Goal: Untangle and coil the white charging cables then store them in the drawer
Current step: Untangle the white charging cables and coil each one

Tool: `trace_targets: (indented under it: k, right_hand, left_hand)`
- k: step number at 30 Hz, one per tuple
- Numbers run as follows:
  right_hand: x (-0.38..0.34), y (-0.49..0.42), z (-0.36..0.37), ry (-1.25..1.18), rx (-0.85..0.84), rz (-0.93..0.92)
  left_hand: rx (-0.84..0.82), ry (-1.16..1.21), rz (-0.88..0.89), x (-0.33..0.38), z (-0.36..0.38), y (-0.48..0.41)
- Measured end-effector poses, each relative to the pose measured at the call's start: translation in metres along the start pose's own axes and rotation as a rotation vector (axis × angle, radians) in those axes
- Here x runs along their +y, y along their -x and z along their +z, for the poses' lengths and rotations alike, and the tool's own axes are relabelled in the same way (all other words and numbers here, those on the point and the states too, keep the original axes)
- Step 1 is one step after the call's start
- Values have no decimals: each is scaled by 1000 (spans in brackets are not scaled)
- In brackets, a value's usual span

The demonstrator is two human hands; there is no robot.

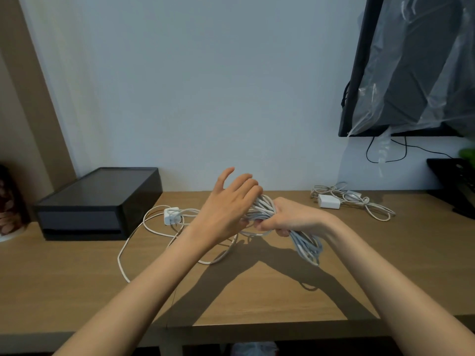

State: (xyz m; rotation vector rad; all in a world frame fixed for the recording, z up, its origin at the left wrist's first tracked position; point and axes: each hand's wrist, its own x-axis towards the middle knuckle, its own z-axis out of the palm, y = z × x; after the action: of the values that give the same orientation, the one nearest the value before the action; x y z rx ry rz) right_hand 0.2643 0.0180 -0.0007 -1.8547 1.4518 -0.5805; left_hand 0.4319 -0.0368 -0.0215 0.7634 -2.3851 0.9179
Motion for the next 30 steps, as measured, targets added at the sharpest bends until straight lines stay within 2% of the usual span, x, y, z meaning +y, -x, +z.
trace_targets:
  k: [4,9,15,21,24,27,30]
  right_hand:
    - [-5,3,2,-57,-21,-26]
    - [-12,4,-1,-38,-39,-39]
    - [-9,2,-4,-49,-30,-40]
    - [-7,4,-3,83,51,-131]
    - [-4,4,-2,154,149,-170]
    - [3,1,-2,175,351,-187]
    - [17,-6,-5,-55,602,-115]
  left_hand:
    - [149,20,-25,1,4,-1]
    - [195,-22,-5,-4,2,-2]
    - [138,-70,-4,-14,5,-2]
    - [7,-54,-70,-23,4,1]
    - [-35,-46,-132,-29,2,2]
    - [-62,-44,-223,-39,0,7]
    - [-64,42,-354,-50,-2,13]
